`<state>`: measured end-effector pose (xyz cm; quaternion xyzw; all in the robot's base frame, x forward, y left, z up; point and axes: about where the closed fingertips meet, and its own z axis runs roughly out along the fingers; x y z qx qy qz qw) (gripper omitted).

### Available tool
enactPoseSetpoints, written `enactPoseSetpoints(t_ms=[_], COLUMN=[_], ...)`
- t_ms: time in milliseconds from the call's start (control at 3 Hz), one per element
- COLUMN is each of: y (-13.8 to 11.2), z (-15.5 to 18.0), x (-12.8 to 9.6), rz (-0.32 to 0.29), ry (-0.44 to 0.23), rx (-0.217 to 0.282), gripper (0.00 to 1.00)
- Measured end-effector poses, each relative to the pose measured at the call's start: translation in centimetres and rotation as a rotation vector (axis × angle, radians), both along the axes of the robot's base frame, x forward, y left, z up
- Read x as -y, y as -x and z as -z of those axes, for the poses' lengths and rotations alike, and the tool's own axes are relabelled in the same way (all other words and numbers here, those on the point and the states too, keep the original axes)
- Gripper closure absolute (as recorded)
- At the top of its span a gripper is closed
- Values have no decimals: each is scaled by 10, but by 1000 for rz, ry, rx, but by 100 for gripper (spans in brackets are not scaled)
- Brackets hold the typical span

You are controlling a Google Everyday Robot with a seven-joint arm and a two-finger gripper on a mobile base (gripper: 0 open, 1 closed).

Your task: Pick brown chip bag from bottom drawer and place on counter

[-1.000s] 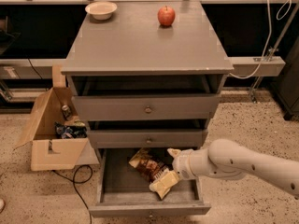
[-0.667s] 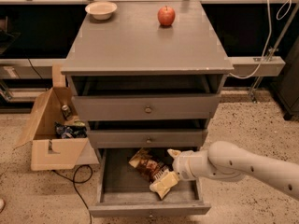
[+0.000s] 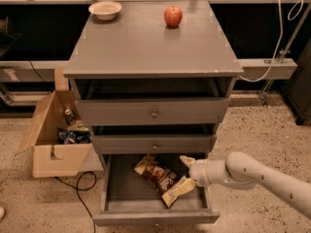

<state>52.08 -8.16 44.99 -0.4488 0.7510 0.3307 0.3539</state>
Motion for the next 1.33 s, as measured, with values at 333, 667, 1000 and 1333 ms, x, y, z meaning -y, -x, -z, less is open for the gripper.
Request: enactPoseSetpoints(t_ms=[333, 667, 1000, 1333], y=[-16, -35, -51, -68], z=[40, 94, 129, 178], x=[12, 15, 20, 35], rz=[-20, 11, 80, 181], ry=[-12, 80, 120, 119], rx=[2, -17, -42, -110], gripper=[0, 0, 0, 0])
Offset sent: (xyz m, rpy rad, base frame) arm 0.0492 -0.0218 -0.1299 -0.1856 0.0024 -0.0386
